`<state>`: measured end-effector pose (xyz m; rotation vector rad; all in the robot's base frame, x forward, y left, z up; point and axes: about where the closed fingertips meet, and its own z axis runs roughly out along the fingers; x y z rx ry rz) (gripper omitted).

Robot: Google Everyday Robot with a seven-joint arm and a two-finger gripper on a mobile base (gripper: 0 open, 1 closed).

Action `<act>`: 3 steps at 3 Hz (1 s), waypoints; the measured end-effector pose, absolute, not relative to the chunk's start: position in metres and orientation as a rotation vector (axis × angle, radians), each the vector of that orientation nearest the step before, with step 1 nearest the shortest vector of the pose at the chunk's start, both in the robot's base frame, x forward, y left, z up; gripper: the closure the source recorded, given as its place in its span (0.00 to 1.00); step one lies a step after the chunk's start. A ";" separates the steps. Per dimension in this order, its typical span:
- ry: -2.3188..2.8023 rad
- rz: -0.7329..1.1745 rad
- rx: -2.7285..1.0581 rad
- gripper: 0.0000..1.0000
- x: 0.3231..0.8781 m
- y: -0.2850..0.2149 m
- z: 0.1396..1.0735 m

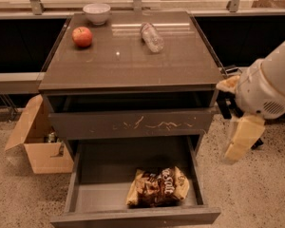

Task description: Pick brown chip bag from middle drawer and place on counter

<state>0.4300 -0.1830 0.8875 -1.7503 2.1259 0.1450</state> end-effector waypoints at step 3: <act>2.023 0.512 -1.723 0.00 0.423 -0.115 0.747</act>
Offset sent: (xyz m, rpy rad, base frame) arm -0.0082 0.0947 -0.1950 0.3274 0.1724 0.0989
